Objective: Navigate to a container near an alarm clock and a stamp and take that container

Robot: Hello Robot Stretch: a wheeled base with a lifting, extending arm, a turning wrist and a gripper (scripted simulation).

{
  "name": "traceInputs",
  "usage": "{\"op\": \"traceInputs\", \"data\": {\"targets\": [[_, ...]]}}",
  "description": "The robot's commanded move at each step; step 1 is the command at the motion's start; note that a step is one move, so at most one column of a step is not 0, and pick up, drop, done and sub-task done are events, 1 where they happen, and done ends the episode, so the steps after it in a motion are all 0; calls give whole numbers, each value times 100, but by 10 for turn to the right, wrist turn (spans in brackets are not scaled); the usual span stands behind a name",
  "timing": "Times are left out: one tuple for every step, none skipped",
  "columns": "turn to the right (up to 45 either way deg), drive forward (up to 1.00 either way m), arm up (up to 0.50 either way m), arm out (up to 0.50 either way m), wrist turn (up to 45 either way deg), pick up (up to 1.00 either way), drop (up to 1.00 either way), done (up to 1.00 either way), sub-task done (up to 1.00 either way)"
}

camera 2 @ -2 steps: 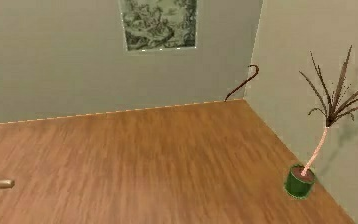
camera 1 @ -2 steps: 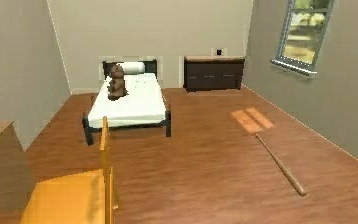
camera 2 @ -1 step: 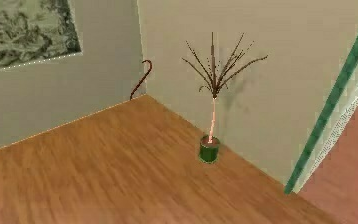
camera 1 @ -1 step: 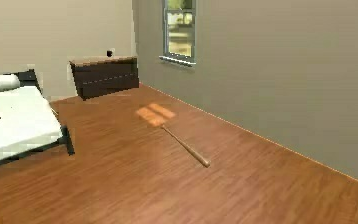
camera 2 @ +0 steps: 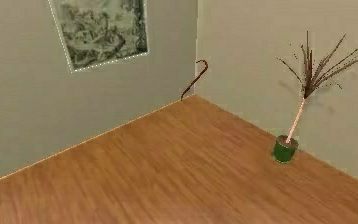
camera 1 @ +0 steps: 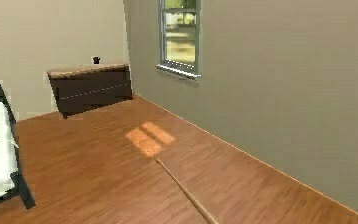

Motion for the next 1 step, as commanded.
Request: {"op": "traceInputs", "data": {"targets": [[-450,0,0,0,0,0,0,0,0]]}}
